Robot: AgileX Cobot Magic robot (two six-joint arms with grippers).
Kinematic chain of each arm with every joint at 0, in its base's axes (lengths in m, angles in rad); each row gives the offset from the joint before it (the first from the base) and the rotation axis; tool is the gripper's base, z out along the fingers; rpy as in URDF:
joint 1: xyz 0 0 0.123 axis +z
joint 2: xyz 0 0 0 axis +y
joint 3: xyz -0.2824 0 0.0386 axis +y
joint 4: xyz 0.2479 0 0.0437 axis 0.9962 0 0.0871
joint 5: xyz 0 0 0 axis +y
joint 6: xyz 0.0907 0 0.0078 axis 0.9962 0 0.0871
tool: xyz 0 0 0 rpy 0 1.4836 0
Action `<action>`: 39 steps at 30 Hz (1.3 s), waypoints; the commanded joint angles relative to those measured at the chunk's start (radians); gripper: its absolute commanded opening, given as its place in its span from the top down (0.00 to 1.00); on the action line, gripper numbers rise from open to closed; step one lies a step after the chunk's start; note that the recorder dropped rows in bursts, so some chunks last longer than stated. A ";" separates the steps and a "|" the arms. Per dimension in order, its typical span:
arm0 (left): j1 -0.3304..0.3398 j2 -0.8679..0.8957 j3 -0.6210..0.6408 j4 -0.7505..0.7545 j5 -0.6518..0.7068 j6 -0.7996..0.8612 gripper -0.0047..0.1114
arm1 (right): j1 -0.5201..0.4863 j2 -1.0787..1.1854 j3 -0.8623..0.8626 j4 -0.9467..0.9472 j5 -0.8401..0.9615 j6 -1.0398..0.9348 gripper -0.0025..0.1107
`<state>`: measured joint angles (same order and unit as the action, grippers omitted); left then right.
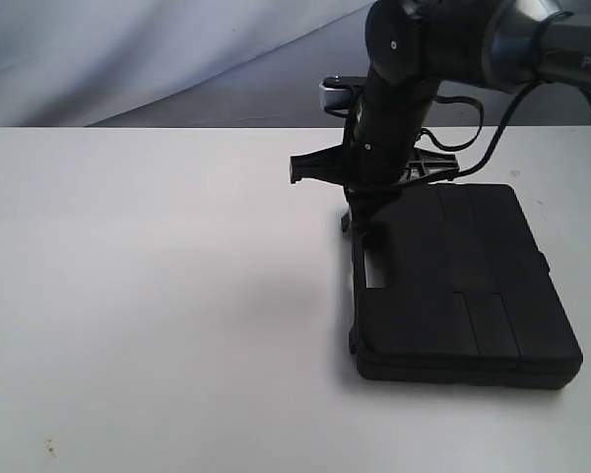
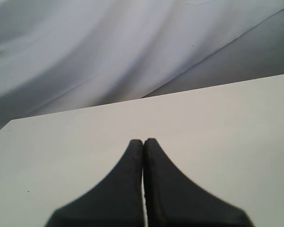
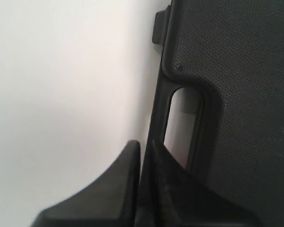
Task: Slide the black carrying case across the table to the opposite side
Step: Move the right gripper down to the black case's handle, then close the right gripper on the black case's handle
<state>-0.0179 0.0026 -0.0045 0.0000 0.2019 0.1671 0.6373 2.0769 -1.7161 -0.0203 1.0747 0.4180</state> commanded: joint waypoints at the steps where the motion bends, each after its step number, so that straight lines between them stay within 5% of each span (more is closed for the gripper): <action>1: 0.003 -0.003 0.005 -0.010 -0.014 -0.010 0.96 | 0.001 0.015 -0.007 0.007 -0.015 0.002 0.76; 7: 0.003 -0.003 0.005 -0.010 -0.014 -0.010 0.96 | 0.001 0.060 -0.005 0.005 -0.012 0.002 0.66; 39: 0.003 -0.003 0.005 -0.010 -0.014 -0.010 0.96 | 0.001 0.149 0.016 0.020 -0.094 0.080 0.67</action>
<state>-0.0179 0.0026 -0.0045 0.0000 0.2019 0.1671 0.6373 2.2271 -1.7050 -0.0141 0.9900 0.4931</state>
